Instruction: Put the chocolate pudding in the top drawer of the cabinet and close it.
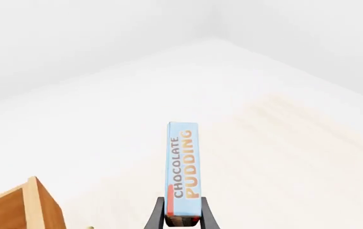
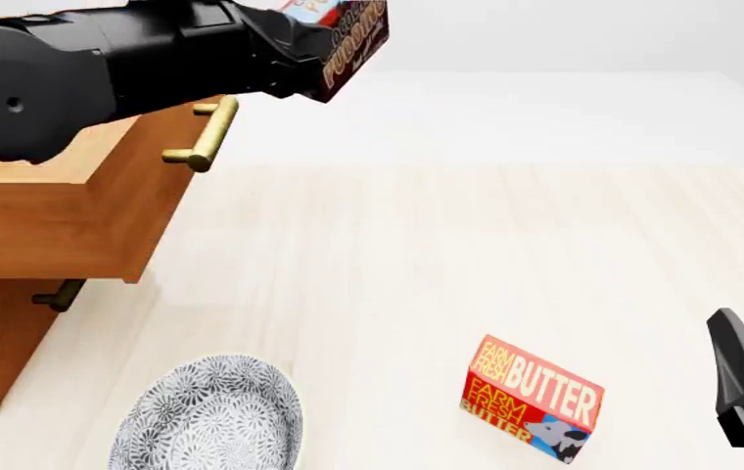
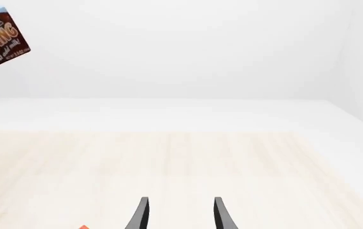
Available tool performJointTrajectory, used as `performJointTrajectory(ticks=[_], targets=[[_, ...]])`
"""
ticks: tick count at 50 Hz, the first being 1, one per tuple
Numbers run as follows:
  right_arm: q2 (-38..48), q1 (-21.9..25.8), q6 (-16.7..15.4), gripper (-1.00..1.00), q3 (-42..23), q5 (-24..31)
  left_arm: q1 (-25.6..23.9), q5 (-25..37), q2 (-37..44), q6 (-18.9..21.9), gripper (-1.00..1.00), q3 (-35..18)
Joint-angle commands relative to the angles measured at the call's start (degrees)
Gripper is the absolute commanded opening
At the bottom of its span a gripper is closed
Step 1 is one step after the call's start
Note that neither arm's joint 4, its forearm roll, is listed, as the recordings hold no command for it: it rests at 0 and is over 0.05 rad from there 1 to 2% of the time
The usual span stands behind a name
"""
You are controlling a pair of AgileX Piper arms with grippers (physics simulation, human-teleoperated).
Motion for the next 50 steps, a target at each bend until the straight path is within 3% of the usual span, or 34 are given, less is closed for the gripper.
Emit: performJointTrajectory(ticks=[1, 10, 29, 50], targets=[[0.0, -0.01, 0.01, 1.0, 0.0, 0.0, 3.24, 1.93, -1.85, 1.41, -1.0, -1.71], [0.0, -0.01, -0.02, 1.0, 0.0, -0.01, 5.35, 2.07, -2.09, 2.28, -1.0, -1.86], [0.0, -0.01, 0.01, 1.0, 0.0, 0.01, 16.32, 2.13, -6.58, 3.78, -1.0, 1.16], [0.0, 0.0, 0.0, 1.0, 0.0, 0.01, 23.17, 3.99, -10.57, 4.72, -1.0, 3.16]])
